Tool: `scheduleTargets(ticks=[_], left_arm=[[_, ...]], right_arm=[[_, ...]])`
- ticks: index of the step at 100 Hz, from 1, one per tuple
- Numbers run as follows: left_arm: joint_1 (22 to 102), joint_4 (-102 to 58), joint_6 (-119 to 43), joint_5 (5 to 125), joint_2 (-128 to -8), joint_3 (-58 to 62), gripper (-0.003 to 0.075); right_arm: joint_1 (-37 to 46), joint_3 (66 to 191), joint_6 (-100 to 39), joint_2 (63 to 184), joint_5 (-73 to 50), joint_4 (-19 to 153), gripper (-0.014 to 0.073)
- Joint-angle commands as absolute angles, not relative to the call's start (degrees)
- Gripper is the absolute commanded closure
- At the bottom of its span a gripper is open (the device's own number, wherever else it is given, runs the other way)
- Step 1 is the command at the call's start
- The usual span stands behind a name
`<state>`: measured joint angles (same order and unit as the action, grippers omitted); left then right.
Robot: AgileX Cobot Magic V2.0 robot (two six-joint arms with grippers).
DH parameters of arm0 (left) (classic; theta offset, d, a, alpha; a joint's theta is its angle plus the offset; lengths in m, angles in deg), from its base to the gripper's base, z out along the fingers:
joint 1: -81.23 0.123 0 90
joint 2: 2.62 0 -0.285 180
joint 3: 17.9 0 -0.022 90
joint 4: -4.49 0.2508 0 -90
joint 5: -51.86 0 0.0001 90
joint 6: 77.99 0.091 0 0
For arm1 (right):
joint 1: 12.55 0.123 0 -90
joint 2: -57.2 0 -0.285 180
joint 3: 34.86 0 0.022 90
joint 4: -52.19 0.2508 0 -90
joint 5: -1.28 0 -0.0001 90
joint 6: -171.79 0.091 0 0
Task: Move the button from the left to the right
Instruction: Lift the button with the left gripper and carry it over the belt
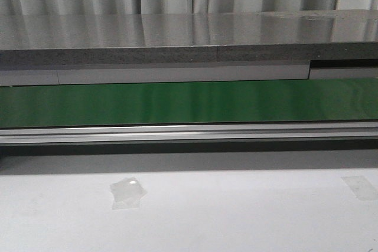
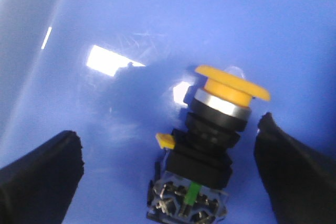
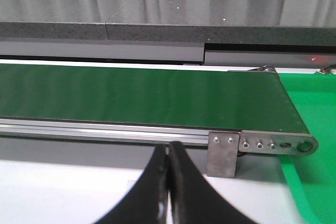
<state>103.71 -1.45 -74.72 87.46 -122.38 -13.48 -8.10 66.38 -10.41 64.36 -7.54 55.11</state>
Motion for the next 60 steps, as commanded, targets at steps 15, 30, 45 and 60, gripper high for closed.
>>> scheduleTargets(ticks=[15,30,45,60], left_arm=[[103.8,-2.4,-74.8,85.4,-122.1,-15.4,0.0099],[103.8,-2.6,-74.8,86.2,-124.0,-15.4,0.0142],[103.8,-2.9,-74.8,86.2,-124.0,-15.4,0.025],[103.8,-2.9,-74.8,87.0,-124.0,-15.9,0.046]], right_arm=[[-8.3,67.2,-10.6,63.3,-2.6,54.5,0.0662],[-8.3,67.2,-10.6,63.3,-2.6,54.5,0.0662],[-8.3,67.2,-10.6,63.3,-2.6,54.5,0.0662],[-8.3,67.2,-10.6,63.3,-2.6,54.5,0.0662]])
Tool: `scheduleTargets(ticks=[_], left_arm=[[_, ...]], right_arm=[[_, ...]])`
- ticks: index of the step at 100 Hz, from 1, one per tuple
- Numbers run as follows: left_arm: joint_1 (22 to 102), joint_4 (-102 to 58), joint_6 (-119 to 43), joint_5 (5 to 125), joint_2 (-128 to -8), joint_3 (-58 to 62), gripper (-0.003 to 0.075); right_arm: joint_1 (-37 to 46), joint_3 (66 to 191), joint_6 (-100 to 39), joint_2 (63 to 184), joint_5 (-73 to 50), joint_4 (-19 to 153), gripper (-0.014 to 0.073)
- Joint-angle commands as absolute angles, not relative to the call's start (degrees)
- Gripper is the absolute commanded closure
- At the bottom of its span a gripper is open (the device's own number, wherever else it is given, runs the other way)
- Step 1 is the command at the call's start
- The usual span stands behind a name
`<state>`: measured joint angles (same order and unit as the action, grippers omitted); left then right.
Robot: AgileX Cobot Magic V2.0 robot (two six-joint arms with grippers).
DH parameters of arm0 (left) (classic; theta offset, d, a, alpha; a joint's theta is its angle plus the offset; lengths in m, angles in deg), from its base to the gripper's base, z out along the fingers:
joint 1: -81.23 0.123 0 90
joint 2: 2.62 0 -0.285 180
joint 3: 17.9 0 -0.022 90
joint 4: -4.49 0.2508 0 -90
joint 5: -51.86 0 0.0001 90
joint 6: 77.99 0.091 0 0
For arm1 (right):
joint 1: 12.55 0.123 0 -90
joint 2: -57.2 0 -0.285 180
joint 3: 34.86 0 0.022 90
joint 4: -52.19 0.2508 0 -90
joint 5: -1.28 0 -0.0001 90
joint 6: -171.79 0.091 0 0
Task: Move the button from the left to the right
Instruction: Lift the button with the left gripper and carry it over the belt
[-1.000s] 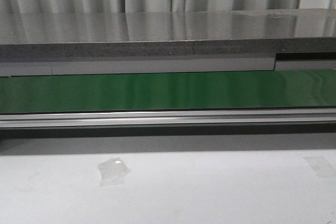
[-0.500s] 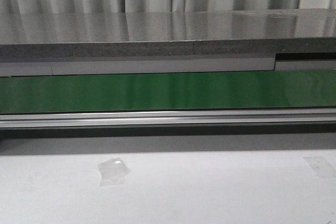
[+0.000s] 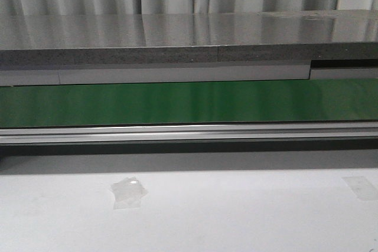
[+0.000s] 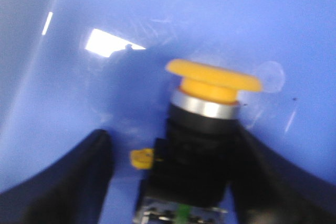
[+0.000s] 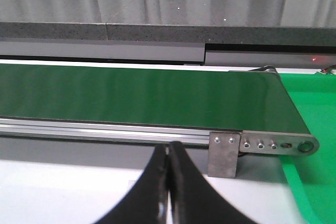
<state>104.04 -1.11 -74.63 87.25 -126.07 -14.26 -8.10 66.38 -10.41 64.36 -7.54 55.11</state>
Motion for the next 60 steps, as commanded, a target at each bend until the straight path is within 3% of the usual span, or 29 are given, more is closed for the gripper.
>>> scheduleTargets(ticks=[1,10,24,60], left_arm=[[103.8,-2.9,-74.8,87.0,-124.0,-15.9,0.0481],[103.8,-2.9,-74.8,87.6,-123.7,-16.5,0.0601],[103.8,-2.9,-74.8,87.7,-121.2,-16.6,0.0707],[102.4,-3.0,-73.0,91.8,-109.7,-16.6,0.0732]], right_arm=[[-8.3,67.2,-10.6,63.3,-2.6,54.5,0.0662],[-8.3,67.2,-10.6,63.3,-2.6,54.5,0.0662],[-8.3,67.2,-10.6,63.3,-2.6,54.5,0.0662],[-8.3,67.2,-10.6,63.3,-2.6,54.5,0.0662]])
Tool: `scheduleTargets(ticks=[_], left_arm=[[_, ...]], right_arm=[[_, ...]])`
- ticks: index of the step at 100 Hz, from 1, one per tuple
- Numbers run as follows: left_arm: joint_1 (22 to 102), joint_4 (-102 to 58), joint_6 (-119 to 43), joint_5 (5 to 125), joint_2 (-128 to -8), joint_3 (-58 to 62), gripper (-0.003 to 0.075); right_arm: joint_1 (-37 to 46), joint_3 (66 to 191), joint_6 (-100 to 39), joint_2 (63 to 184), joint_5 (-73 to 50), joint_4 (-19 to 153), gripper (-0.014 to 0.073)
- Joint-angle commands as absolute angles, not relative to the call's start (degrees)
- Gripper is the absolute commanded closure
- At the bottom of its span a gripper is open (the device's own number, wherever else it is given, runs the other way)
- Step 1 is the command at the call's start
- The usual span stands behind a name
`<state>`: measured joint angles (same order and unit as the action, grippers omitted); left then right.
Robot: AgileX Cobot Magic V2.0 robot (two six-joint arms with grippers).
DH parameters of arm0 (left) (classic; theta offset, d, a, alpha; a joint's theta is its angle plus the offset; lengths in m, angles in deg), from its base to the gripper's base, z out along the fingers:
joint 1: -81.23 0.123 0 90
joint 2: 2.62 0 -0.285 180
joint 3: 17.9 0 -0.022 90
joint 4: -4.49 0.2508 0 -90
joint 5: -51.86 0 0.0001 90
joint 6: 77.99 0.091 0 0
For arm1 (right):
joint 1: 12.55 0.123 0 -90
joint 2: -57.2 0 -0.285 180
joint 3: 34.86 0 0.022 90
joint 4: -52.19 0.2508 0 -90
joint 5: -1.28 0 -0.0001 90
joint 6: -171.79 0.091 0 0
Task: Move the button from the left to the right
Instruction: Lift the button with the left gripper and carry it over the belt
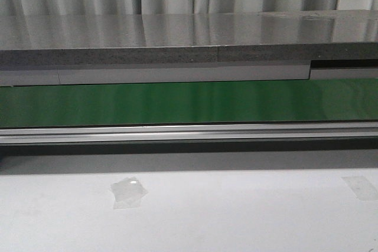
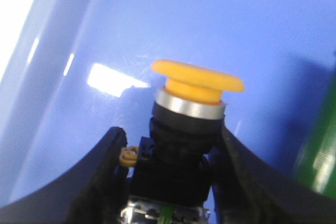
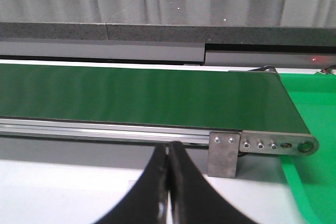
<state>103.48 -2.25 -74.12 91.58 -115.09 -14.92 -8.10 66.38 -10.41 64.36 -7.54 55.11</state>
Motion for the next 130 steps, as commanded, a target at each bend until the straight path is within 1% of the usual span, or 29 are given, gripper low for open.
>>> scheduleTargets(ticks=[1,13,32,47,73,80,85,90,97,109,118,123,130], left_arm=[[102.3,-3.0,-72.9,92.0,-109.3,-16.6,0.0732],[99.8,-3.0,-70.8,93.6,-107.0,-16.5,0.0732],[94.1,-2.9,-68.7,96.7,-107.2,-15.5,0.0732],[90.9,-2.4,-68.7,96.1,-107.5,-14.0,0.0732],[88.9,-2.3,-68.7,95.1,-107.5,-13.5,0.0727],[88.9,-2.3,-68.7,95.7,-107.5,-13.5,0.0714],[88.9,-2.3,-68.7,96.0,-107.5,-13.5,0.0684],[88.9,-2.3,-68.7,96.1,-107.5,-13.5,0.0635],[88.9,-2.3,-68.7,96.1,-107.5,-13.5,0.0543],[88.9,-2.3,-68.7,96.3,-107.5,-13.5,0.0345],[88.9,-2.3,-68.7,96.3,-107.5,-13.5,0.0225],[88.9,-2.4,-68.7,96.3,-107.5,-13.5,0.0193],[88.9,-2.5,-68.7,96.3,-107.5,-13.5,0.0183]], right_arm=[[-8.3,67.2,-10.6,63.3,-2.6,54.5,0.0662],[-8.3,67.2,-10.6,63.3,-2.6,54.5,0.0662],[-8.3,67.2,-10.6,63.3,-2.6,54.5,0.0662],[-8.3,67.2,-10.6,63.3,-2.6,54.5,0.0662],[-8.3,67.2,-10.6,63.3,-2.6,54.5,0.0662],[-8.3,67.2,-10.6,63.3,-2.6,54.5,0.0662],[-8.3,67.2,-10.6,63.3,-2.6,54.5,0.0662],[-8.3,67.2,-10.6,63.3,-2.6,54.5,0.0662],[-8.3,67.2,-10.6,63.3,-2.6,54.5,0.0662],[-8.3,67.2,-10.6,63.3,-2.6,54.5,0.0662],[-8.3,67.2,-10.6,63.3,-2.6,54.5,0.0662],[-8.3,67.2,-10.6,63.3,-2.6,54.5,0.0662],[-8.3,67.2,-10.6,63.3,-2.6,54.5,0.0662]])
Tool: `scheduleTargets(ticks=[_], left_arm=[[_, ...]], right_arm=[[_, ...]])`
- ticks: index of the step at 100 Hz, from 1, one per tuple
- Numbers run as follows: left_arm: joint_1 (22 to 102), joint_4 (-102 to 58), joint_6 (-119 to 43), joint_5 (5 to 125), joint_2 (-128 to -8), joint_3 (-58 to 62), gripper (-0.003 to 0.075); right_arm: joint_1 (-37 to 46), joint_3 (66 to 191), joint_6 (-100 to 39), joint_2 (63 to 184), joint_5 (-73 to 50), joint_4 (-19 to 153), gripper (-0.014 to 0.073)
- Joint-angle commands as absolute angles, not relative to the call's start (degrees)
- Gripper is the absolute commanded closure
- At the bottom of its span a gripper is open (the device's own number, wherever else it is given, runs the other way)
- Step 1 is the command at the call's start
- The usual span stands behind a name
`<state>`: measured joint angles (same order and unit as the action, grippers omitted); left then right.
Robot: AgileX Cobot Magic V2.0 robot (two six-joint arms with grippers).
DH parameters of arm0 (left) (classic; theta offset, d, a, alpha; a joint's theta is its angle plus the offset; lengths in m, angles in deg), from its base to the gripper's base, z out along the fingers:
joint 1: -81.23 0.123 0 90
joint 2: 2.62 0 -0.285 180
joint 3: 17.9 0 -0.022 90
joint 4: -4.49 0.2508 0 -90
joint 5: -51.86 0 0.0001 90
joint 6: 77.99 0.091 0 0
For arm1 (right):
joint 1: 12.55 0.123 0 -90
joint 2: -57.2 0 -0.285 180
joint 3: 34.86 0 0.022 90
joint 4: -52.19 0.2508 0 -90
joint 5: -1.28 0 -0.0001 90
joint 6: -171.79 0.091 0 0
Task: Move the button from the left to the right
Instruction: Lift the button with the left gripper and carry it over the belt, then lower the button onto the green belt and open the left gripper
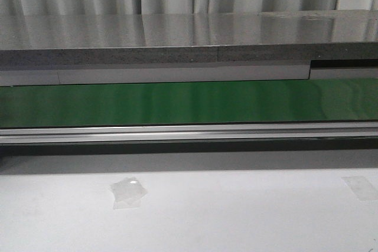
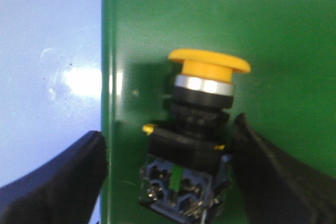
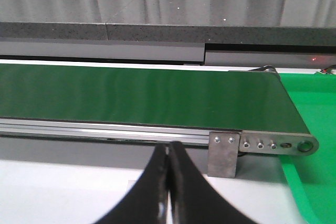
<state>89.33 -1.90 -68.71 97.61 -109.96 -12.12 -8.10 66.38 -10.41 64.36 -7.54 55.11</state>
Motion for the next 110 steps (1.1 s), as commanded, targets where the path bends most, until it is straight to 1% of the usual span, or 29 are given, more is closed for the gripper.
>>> scheduleTargets(ticks=[1,27,81,94,110], left_arm=[[88.9,-2.5,-68.7,96.3,-107.5,-13.5,0.0183],[88.9,-6.0,-67.2,96.4,-105.7,-13.5,0.0183],[88.9,-12.0,-63.6,97.3,-93.0,-13.5,0.0183],[88.9,-16.3,-60.0,94.0,-87.7,-11.6,0.0183],[88.9,-21.1,-56.6,86.7,-78.8,-5.4,0.0183]], right_arm=[[-8.3,67.2,-10.6,63.3,-2.6,54.5,0.0662],[-8.3,67.2,-10.6,63.3,-2.6,54.5,0.0662],[-8.3,67.2,-10.6,63.3,-2.6,54.5,0.0662],[-8.3,67.2,-10.6,63.3,-2.6,54.5,0.0662],[-8.3,67.2,-10.6,63.3,-2.6,54.5,0.0662]])
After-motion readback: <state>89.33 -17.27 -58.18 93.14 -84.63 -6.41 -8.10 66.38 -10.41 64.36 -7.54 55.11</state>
